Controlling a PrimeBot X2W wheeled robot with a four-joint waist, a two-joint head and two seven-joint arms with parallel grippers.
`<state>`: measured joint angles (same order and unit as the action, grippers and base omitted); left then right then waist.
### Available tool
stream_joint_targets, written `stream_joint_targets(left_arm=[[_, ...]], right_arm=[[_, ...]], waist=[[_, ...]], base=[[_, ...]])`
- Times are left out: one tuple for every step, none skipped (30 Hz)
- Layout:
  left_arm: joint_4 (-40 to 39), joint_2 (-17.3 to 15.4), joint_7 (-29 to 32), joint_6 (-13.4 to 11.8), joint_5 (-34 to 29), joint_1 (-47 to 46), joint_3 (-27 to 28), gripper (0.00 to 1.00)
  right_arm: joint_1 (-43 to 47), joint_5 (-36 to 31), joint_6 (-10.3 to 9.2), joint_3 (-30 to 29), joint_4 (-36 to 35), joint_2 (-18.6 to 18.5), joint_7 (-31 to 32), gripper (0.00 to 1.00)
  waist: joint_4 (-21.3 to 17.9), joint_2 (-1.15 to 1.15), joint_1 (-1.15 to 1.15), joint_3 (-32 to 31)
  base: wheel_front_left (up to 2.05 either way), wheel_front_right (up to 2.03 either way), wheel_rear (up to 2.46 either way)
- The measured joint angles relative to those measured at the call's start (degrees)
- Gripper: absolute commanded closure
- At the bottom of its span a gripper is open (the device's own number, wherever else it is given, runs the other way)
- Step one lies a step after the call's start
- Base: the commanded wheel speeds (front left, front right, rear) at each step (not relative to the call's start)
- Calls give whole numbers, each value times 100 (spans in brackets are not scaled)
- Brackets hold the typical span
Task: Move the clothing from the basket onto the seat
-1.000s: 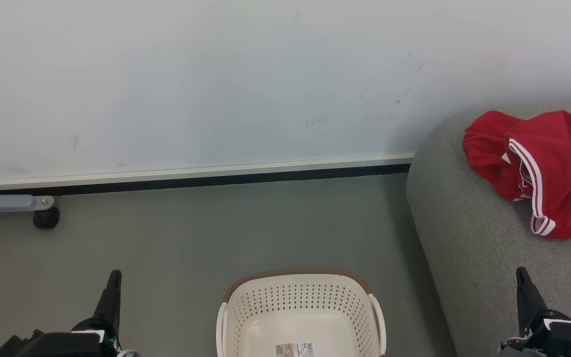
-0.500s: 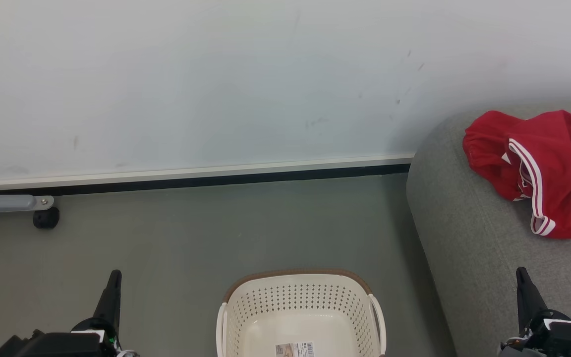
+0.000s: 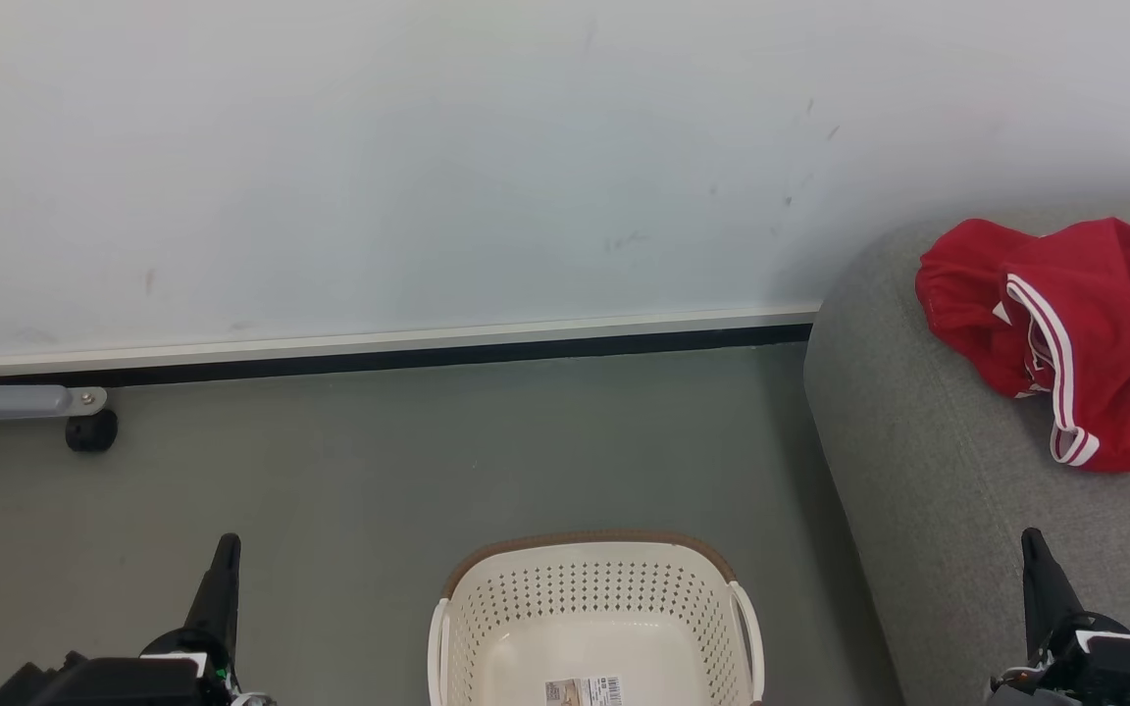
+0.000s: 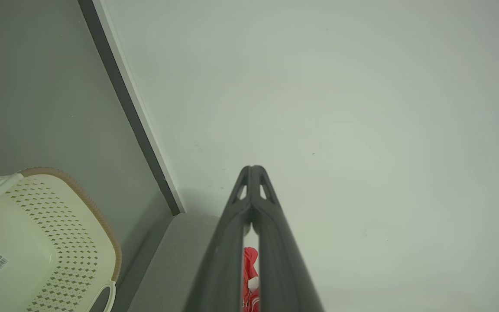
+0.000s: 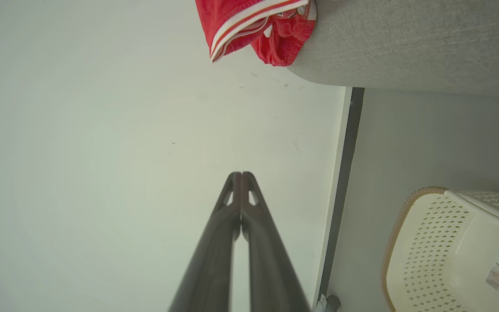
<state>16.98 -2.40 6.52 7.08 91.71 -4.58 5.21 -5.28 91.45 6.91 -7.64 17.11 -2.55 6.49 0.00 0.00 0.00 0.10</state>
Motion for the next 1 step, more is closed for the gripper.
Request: stream_joint_targets(left_arm=[[0, 0, 0, 0, 0, 0, 0, 100]], right_arm=[[0, 0, 0, 0, 0, 0, 0, 100]], waist=[[0, 0, 0, 0]], base=[[0, 0, 0]])
